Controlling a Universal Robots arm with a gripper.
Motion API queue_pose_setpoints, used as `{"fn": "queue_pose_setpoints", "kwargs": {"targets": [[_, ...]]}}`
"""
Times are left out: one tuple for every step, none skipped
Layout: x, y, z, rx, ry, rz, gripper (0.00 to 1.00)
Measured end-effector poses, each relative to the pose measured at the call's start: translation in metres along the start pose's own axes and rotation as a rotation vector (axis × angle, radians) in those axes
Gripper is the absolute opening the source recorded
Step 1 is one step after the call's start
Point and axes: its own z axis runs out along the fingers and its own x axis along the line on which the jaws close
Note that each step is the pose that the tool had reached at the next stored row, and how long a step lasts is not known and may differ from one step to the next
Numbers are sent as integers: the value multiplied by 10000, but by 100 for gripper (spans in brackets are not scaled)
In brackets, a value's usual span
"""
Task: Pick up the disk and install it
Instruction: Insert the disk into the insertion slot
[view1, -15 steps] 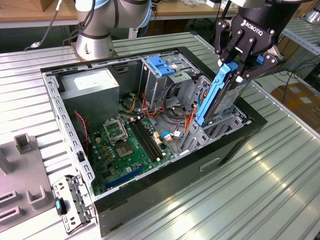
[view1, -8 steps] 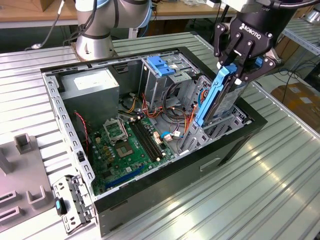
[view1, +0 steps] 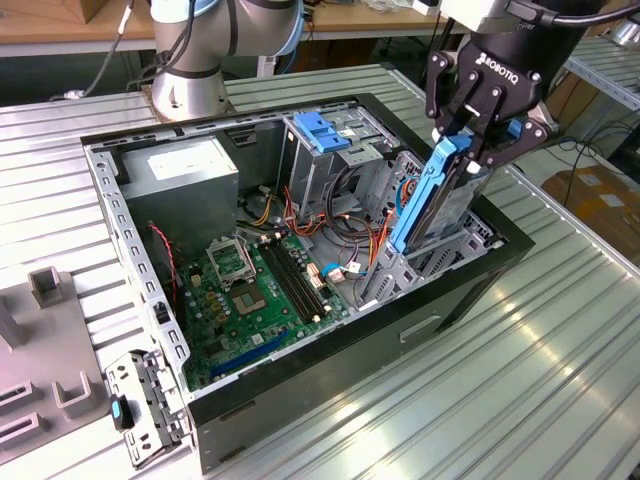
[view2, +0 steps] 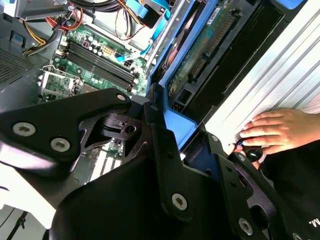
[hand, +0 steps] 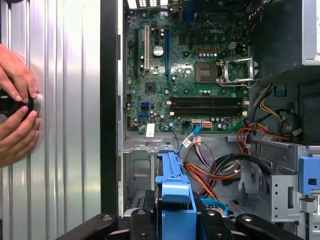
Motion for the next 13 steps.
{"fn": "queue_pose_setpoints", "kwargs": {"targets": [[0, 0, 5, 0, -1, 0, 37], [0, 0, 10, 0, 0, 0, 37], [0, 0, 15, 0, 0, 0, 37], [0, 0, 22, 0, 0, 0, 37], [-1, 0, 27, 0, 0, 0, 37], [-1, 0, 33, 1, 0, 0, 37], [-1, 0, 38, 0, 0, 0, 37], [-1, 0, 44, 0, 0, 0, 37], [-1, 0, 51, 0, 1, 0, 37], [-1, 0, 58, 0, 0, 0, 37], [-1, 0, 67, 0, -1, 1, 37], [-2, -1, 73, 0, 0, 0, 37], [-2, -1, 78, 0, 0, 0, 37]]}}
